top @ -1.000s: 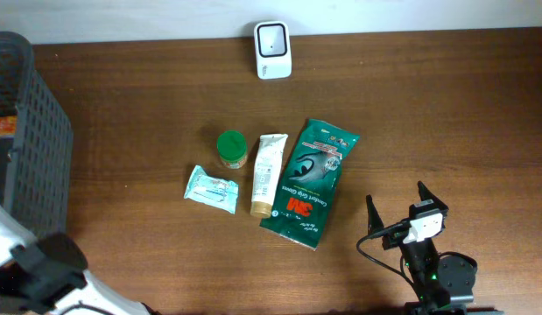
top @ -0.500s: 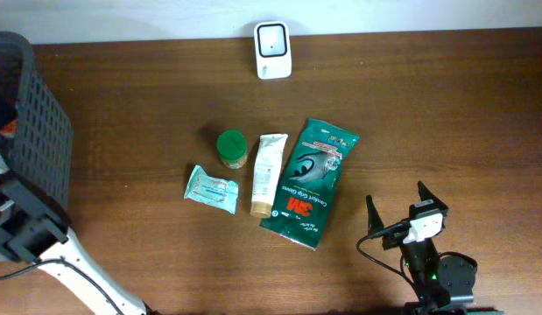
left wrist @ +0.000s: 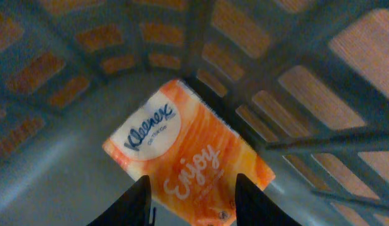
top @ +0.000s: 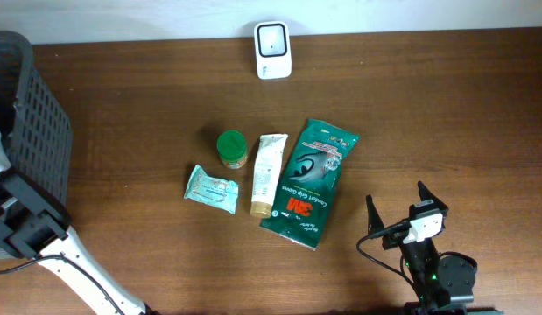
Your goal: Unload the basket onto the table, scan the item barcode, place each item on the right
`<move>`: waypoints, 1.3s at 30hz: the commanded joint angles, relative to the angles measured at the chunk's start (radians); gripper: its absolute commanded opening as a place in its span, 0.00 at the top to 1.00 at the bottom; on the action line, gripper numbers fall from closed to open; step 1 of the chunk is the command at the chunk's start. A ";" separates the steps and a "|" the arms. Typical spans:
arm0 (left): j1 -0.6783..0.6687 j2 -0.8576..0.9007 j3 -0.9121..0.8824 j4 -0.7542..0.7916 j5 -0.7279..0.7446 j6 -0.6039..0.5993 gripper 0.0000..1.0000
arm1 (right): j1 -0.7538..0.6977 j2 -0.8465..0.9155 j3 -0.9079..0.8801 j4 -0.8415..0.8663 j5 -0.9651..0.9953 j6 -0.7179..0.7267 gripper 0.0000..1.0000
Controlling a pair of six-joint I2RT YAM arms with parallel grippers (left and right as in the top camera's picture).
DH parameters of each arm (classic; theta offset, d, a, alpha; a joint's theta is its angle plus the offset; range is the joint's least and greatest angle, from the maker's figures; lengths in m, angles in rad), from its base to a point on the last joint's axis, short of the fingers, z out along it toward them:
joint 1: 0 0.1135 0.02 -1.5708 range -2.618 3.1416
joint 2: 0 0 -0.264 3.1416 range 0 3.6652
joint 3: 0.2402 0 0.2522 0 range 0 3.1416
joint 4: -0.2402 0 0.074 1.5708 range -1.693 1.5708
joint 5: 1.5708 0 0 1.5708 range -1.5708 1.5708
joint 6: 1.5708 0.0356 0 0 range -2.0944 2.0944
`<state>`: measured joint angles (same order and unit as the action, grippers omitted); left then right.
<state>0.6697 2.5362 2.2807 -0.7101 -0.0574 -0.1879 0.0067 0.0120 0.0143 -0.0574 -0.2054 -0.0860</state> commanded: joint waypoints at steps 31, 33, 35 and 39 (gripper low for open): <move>0.006 -0.288 0.106 -0.301 0.277 -0.200 1.00 | -0.007 -0.006 -0.009 0.001 -0.008 -0.004 0.02; 0.009 -0.306 0.106 -0.317 0.429 -0.200 0.67 | -0.007 -0.006 -0.009 0.001 -0.008 -0.004 0.02; 0.016 -0.359 0.106 -0.334 0.507 -0.193 0.51 | -0.007 -0.006 -0.009 0.001 -0.008 -0.004 0.02; -0.012 -0.460 0.105 -0.498 0.157 -0.116 0.54 | -0.007 -0.006 -0.009 0.001 -0.008 -0.004 0.02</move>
<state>0.6762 2.1780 2.3844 -1.1439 0.3424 -0.3420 0.0067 0.0120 0.0143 -0.0578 -0.2054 -0.0860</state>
